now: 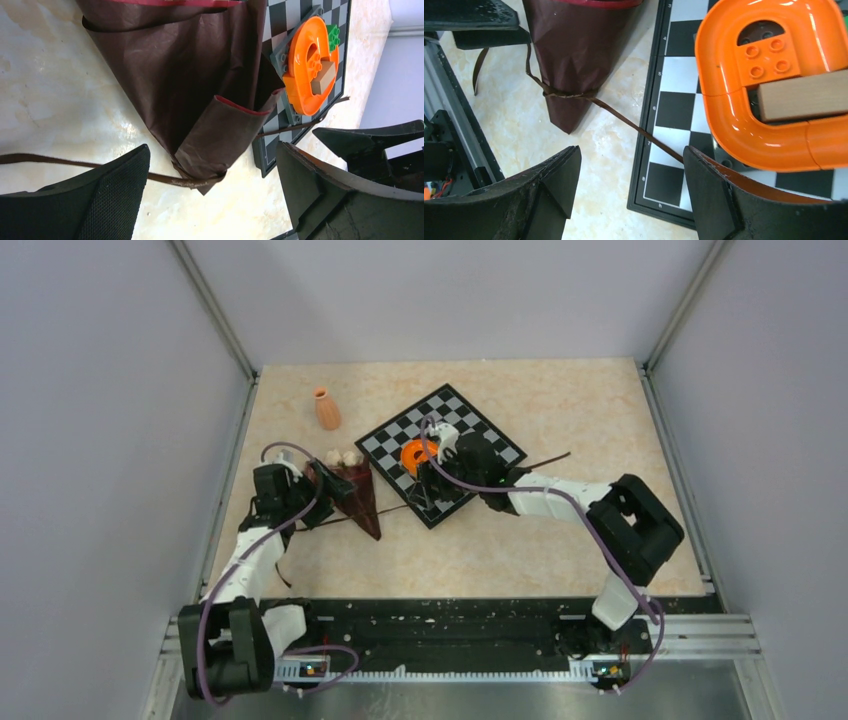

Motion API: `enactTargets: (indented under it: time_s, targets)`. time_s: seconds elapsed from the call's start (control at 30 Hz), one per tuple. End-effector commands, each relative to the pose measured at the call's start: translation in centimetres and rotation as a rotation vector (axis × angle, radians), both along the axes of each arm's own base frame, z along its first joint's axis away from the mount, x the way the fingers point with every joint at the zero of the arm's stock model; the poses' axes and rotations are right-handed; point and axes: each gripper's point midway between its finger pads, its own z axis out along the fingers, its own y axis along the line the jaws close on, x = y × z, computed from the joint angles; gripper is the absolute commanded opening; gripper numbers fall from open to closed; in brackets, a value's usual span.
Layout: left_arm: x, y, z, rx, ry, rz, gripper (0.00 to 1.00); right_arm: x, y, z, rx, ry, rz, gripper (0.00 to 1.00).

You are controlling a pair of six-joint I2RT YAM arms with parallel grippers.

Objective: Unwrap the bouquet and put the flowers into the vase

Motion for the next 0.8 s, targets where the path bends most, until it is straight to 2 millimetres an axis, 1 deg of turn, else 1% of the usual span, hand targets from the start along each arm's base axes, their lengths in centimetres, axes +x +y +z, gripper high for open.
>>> enactTargets:
  time_s: [0.0, 0.1, 0.23, 0.3, 0.47, 0.6, 0.77]
  targets:
    - [1.7, 0.2, 0.2, 0.008, -0.054, 0.006, 0.99, -0.1, 3.5, 2.7, 0.105, -0.046, 0.088, 0.76]
    - [1.8, 0.7, -0.5, 0.030, -0.025, 0.020, 0.99, -0.6, 4.4, 2.6, 0.124, -0.045, 0.136, 0.76]
    - [1.5, 1.3, -1.5, 0.065, 0.007, 0.037, 0.99, -1.4, 5.8, 2.5, 0.150, -0.061, 0.218, 0.77]
    - [1.4, 1.4, -2.1, 0.072, 0.025, 0.043, 0.98, -1.7, 6.5, 2.2, 0.159, -0.059, 0.254, 0.77]
    - [1.4, 1.5, -3.1, 0.072, 0.053, 0.048, 0.95, -2.0, 8.3, 1.6, 0.166, -0.061, 0.322, 0.74]
    - [1.3, 1.8, -3.7, 0.081, 0.071, 0.064, 0.86, -2.0, 9.6, 0.9, 0.155, -0.062, 0.354, 0.68]
    - [1.2, 1.8, -4.5, 0.078, 0.089, 0.061, 0.71, -2.7, 11.3, -0.7, 0.123, -0.058, 0.399, 0.62]
